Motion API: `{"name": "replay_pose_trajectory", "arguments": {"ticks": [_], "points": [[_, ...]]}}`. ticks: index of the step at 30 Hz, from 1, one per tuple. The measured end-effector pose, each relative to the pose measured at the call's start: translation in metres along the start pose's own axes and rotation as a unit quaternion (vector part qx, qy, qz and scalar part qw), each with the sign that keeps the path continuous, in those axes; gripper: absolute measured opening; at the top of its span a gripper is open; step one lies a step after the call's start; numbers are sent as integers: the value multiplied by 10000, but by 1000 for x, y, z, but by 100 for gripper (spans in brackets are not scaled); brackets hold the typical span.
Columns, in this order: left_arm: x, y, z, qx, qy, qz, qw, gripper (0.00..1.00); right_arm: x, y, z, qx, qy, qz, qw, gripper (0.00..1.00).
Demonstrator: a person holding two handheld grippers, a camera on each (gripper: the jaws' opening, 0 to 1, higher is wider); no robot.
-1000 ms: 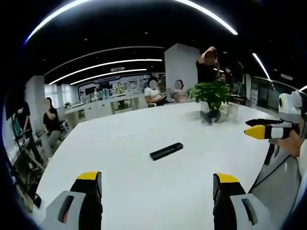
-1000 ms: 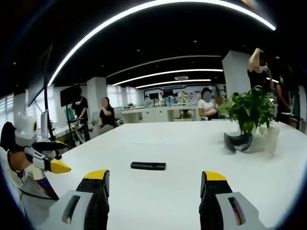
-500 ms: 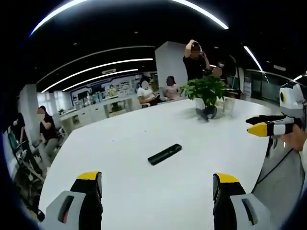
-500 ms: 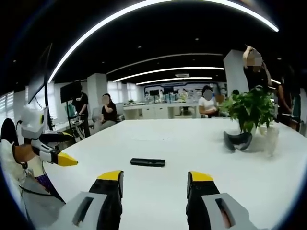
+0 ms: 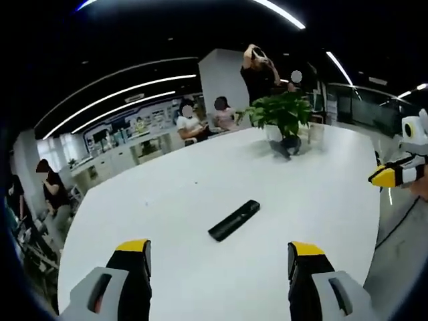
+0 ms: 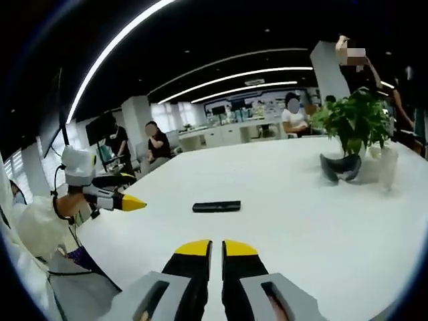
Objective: Press the specified remote control buttons in sequence, fully releasing each button before pressing the next.
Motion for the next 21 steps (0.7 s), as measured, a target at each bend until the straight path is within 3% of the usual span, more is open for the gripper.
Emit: {"name": "replay_pose_trajectory", "arguments": {"ticks": [7, 10, 14, 19, 21], "points": [[-44, 3, 10, -423, 552, 572, 9959, 83, -5, -3, 1, -10, 342, -123, 9993, 0], [-58, 6, 12, -592, 652, 663, 9939, 77, -6, -5, 2, -88, 449, -120, 9989, 0], [-82, 18, 18, -703, 997, 773, 9895, 79, -5, -13, 5, -323, 576, -68, 9978, 0], [-108, 31, 21, -1124, 1273, 886, 9815, 72, -2, -21, 13, -413, 850, -95, 9955, 0], [-119, 37, 25, -1226, 1521, 1025, 9754, 69, -3, -22, 14, -360, 916, -109, 9951, 0]]}}
Point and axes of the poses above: the point that each gripper's makers call its tool centre point, and the gripper's own axes: x roughly backward along the fingers, y roughly to its left, z roughly out of its underside, the point moved 8 cm from there along x, roughly backward along the fingers, and after that the axes turned 8 degrees about z, right-handed, at the moved point
